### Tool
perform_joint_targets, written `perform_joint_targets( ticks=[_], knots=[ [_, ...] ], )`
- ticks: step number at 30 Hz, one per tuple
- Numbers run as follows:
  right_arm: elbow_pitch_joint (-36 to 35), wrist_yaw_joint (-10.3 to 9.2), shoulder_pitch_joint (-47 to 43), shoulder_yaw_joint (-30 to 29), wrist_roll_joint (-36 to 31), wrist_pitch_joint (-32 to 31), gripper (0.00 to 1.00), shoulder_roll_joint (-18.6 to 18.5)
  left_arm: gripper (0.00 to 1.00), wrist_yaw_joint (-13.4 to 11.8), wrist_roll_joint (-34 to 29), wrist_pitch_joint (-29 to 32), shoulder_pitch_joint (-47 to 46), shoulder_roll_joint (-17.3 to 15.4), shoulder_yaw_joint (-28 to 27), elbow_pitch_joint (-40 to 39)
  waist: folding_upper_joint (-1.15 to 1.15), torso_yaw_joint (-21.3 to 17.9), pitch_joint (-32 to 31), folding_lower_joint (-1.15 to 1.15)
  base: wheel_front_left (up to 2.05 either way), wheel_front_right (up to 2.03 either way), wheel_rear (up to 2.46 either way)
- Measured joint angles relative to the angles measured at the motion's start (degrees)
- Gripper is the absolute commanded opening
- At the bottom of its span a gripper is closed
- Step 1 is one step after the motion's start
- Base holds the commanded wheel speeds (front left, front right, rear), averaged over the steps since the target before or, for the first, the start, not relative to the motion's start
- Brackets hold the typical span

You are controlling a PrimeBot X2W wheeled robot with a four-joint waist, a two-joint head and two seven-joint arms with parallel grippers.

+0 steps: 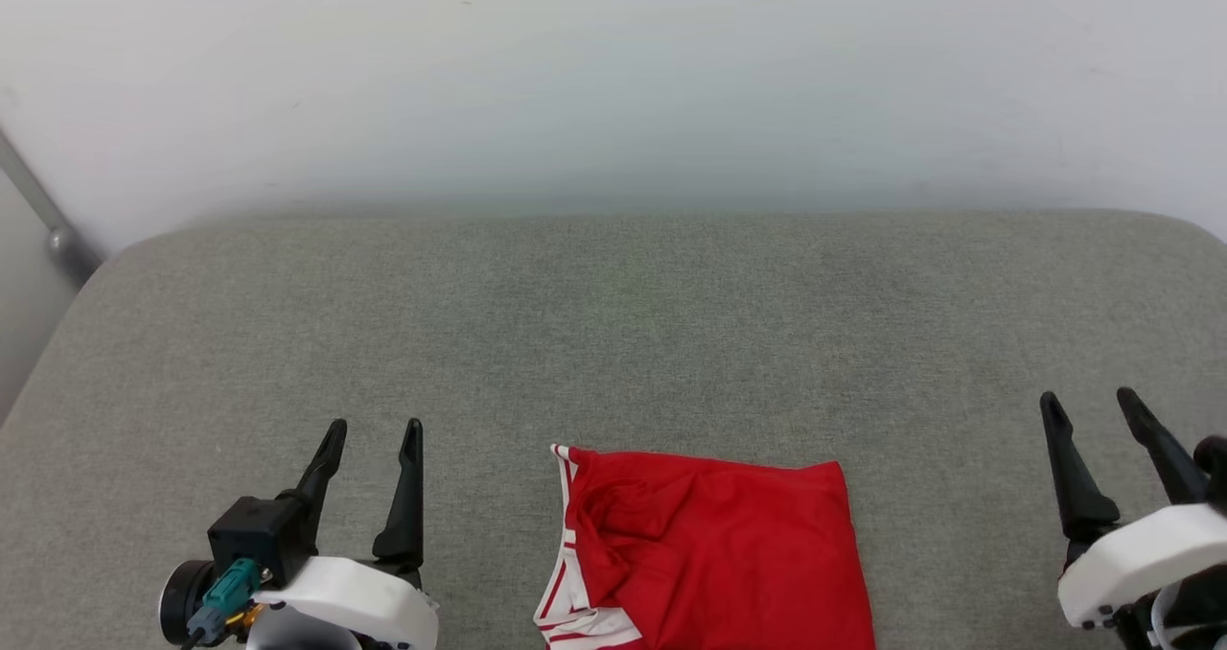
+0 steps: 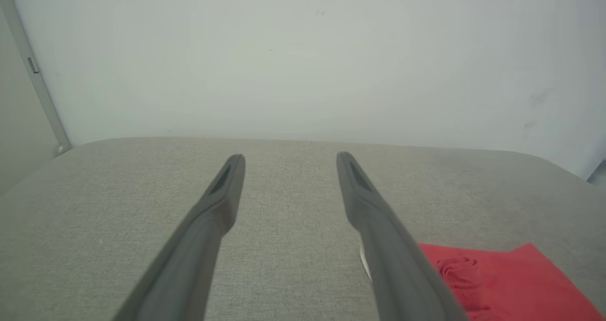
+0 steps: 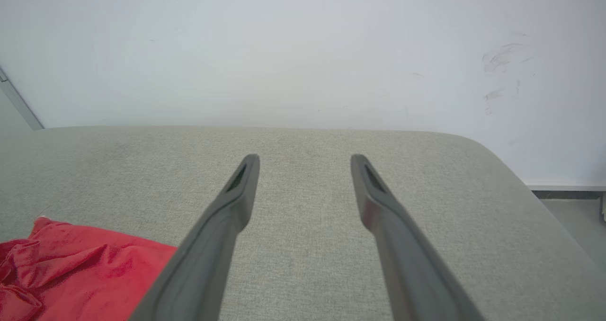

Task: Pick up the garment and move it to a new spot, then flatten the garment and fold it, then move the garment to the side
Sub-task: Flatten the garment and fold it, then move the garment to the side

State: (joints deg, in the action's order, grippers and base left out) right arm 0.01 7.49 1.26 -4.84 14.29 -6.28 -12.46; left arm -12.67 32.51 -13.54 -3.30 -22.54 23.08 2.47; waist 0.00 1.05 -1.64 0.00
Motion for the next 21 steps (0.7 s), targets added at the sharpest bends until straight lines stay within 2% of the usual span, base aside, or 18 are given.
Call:
perform_joint_targets(
  ticks=[8,21],
  knots=[
    [-2.22,0.01,-6.02,0.88,-1.71,5.67,1.0,3.55,1.0,-0.41,-0.69,-0.07,0.65,-0.36,0.77,0.65,0.0,-0.25,-0.68,0.0,0.0,0.0,0.0],
    [-3.32,0.01,-7.44,1.31,-2.19,5.71,1.0,4.67,1.0,-1.12,-0.31,-0.45,1.89,-0.08,0.21,1.26,0.0,-0.82,-1.43,0.0,0.0,0.0,0.0]
  ],
)
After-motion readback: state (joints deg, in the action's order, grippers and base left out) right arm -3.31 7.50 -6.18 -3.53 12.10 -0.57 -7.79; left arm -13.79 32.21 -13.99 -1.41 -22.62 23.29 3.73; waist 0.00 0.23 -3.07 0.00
